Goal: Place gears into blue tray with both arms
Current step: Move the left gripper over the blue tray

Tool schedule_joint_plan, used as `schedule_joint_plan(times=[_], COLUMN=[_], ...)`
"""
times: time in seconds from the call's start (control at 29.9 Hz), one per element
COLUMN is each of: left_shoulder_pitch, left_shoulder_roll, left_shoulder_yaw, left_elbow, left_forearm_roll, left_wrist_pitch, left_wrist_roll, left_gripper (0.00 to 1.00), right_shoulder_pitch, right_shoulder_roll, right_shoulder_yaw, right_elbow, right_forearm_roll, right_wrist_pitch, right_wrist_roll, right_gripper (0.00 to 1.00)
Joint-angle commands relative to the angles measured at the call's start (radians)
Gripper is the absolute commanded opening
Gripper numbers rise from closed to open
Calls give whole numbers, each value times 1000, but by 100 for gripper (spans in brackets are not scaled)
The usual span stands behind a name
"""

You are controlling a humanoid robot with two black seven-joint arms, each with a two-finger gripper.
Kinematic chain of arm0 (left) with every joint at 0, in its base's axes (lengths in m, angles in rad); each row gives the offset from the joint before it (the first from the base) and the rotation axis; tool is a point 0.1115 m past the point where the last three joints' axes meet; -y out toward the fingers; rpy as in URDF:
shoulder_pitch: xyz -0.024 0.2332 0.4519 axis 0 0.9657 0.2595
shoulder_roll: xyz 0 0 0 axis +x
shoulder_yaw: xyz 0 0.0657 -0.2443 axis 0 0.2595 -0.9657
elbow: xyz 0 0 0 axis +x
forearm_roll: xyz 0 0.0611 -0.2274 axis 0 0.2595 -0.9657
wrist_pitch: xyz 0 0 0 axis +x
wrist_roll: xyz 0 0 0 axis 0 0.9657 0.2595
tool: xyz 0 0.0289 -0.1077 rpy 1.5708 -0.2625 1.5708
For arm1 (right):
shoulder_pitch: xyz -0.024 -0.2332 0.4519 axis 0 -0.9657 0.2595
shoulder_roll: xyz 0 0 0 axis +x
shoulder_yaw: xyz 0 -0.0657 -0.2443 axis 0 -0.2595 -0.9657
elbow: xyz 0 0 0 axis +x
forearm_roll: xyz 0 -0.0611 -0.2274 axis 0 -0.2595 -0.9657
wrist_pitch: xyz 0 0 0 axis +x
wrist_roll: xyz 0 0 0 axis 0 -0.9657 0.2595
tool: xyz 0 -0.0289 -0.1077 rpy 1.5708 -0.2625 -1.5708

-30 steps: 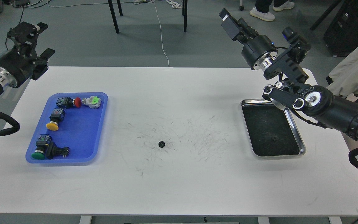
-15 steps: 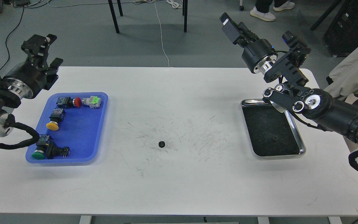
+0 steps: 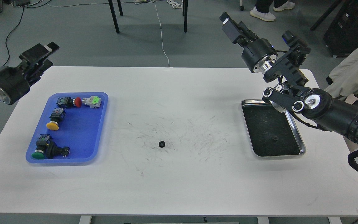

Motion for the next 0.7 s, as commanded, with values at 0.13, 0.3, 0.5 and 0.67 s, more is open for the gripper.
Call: schedule_joint_plan(times=[0.13,0.3,0.5,0.67], left_shoulder_pitch=[-131,-181,-240,-286], left_shoulder_roll=[43,46,33,43], left_shoulder_yaw=[194,272,413,493], left_elbow=[-19,-52,-85,-121], left_forearm_roll=[163,287,443,489], left_wrist_pitch=[14,59,97,146], left_wrist_roll=[0,0,0,0], left_gripper=[84,84,84,84], right_shoulder_pitch=[0,1,1,0], right_shoulder_roll=[-2,0,0,0], right_shoulder_yaw=[0,0,0,0], right_elbow=[-2,-3,-3,-10], right_forearm_roll=[0,0,0,0], right_wrist_pitch=[0,0,0,0], right_wrist_roll=[2,2,2,2], right_gripper=[92,91,92,91])
